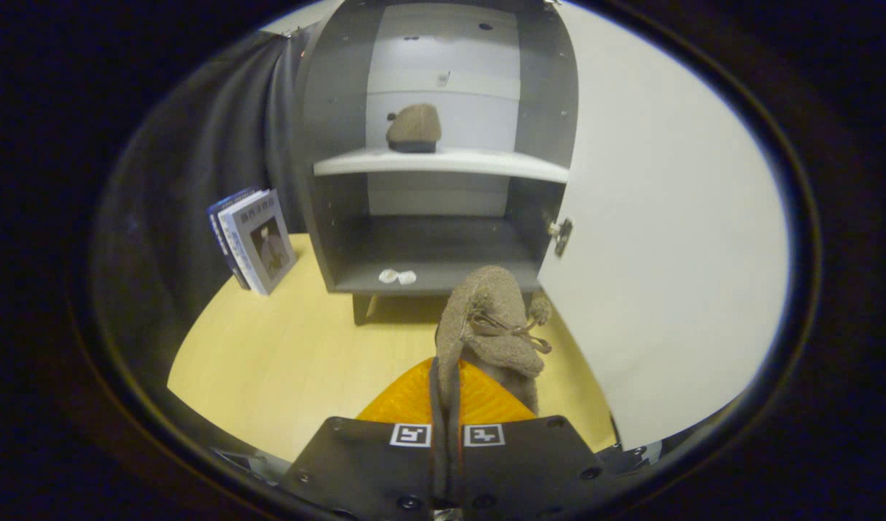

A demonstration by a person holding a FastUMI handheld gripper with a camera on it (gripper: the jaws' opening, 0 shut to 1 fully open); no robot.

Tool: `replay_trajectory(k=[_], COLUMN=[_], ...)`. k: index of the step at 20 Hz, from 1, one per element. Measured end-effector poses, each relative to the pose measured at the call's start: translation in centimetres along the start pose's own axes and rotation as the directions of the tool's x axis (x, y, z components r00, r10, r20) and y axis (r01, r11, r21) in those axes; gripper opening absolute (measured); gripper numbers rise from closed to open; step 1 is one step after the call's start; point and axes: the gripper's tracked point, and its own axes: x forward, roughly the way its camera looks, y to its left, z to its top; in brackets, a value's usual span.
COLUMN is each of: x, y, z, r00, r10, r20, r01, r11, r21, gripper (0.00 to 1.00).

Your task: Open the shoe cabinet door, grab the shoes and put them into the shoe cabinet, then close the shoe cabinet door.

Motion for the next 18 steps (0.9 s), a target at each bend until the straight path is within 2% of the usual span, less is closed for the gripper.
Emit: replay_trajectory(k=[5, 9, 14, 18], x=[-1.8, -0.2, 5.3, 11.3], y=[-1.2, -2.8, -3.7, -3.9], z=[8.3, 15.4, 25.0, 29.7], r00=[0.997, 0.99, 0.975, 0.973], r10=[0.001, 0.003, 0.031, 0.05], r20=[0.079, 0.144, 0.219, 0.227], r01=[-0.002, 0.0, -0.018, -0.029], r11=[1.0, 1.0, 0.998, 0.995], r21=[0.014, -0.024, -0.06, -0.096], gripper=[0.03, 0.03, 0.02, 0.02])
